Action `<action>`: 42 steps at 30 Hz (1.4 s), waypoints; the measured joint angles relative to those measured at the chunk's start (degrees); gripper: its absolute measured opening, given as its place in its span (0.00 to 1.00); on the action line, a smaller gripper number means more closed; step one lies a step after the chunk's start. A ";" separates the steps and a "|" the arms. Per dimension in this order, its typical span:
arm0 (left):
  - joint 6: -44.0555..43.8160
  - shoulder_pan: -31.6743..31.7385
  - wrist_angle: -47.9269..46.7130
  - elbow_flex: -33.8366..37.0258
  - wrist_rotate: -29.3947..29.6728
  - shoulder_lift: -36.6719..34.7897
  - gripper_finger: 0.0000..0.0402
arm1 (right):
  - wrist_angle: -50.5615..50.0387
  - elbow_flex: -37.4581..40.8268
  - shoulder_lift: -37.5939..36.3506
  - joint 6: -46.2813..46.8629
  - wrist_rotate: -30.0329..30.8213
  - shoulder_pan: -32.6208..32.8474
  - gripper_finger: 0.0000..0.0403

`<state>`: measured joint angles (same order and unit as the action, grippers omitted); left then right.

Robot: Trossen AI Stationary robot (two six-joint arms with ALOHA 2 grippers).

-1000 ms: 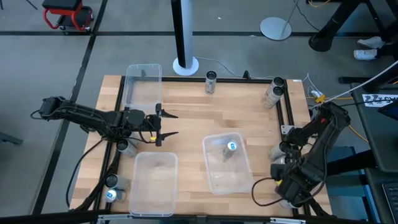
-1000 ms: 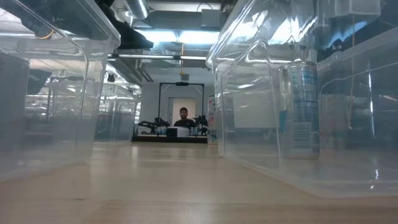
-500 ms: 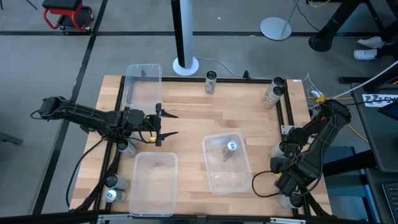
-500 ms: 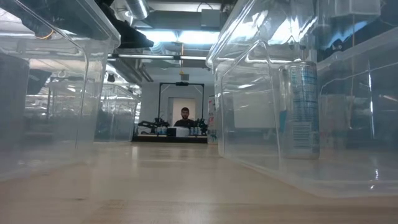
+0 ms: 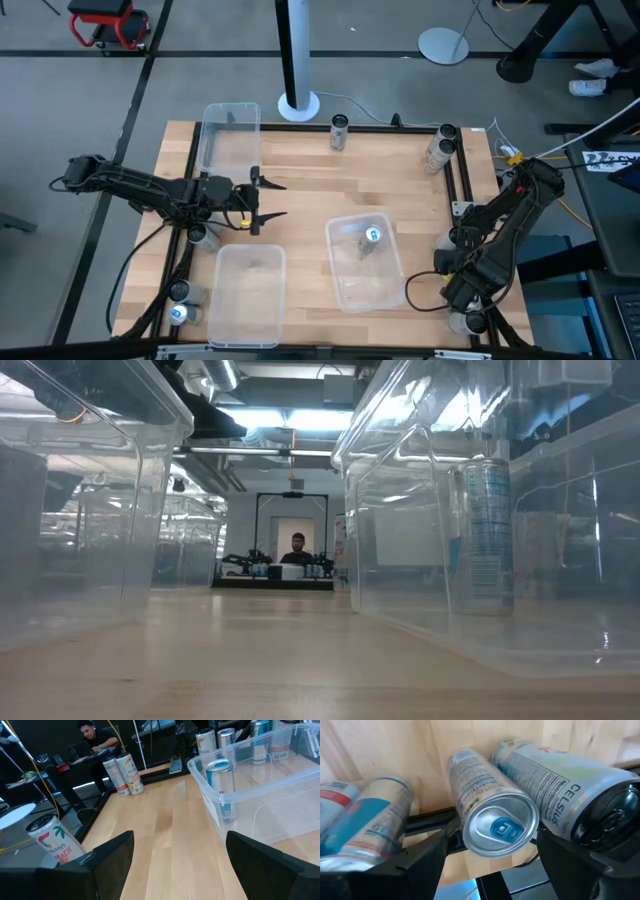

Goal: Sort soda cans
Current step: Put the top right blue soda can into the bottom right transparent bin

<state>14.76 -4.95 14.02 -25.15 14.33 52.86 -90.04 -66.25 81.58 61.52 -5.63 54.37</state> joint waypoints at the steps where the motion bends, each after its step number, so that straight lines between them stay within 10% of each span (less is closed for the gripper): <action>1: 0.05 0.00 0.02 0.00 0.00 0.00 0.76 | 0.02 0.26 0.00 0.02 0.09 0.00 0.76; 42: -0.45 0.00 -0.05 0.00 -0.02 0.00 0.76 | 8.43 7.01 0.96 -2.23 3.90 0.00 0.76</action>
<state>14.31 -4.95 13.97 -25.15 14.31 52.86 -81.61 -59.24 82.54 59.29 -1.73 54.37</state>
